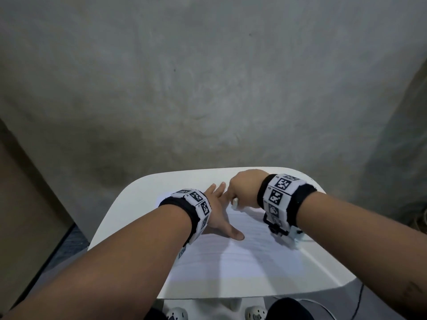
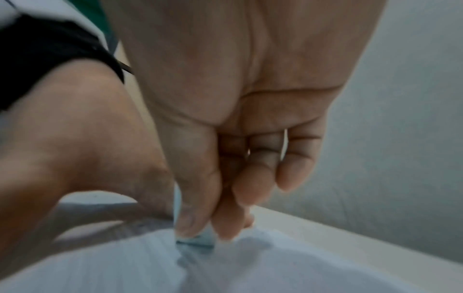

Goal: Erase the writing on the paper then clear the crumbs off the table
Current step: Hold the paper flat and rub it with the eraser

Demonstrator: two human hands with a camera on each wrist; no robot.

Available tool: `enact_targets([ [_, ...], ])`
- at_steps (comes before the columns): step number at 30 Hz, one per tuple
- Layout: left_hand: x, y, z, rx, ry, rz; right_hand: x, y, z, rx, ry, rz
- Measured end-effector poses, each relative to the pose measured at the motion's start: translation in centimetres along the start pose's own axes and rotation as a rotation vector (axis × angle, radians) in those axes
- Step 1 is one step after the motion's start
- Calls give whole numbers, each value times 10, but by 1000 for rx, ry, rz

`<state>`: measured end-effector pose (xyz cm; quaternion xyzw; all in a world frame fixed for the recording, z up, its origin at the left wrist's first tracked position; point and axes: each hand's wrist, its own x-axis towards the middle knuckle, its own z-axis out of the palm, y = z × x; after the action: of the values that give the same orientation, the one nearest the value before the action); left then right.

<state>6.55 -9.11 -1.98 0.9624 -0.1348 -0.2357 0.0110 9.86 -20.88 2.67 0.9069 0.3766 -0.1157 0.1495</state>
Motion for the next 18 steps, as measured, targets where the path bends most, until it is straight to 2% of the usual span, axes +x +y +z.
enact_targets([
  [2, 2, -3, 2, -15, 4, -14, -11, 9, 3, -16, -31, 28],
  [6, 4, -5, 4, 5, -10, -38, -26, 17, -3, -120, -207, 93],
  [8, 4, -3, 3, 19, -8, -38, -17, 10, -8, -136, -182, 96],
  [11, 6, -2, 2, 0, -14, -32, -4, -2, -9, -66, -48, 52],
  [15, 7, -7, 3, -14, -15, -28, -20, 10, -1, -31, -89, 48],
  [18, 8, -9, 6, -13, -15, -35, -37, 33, 4, 2, -204, 95],
])
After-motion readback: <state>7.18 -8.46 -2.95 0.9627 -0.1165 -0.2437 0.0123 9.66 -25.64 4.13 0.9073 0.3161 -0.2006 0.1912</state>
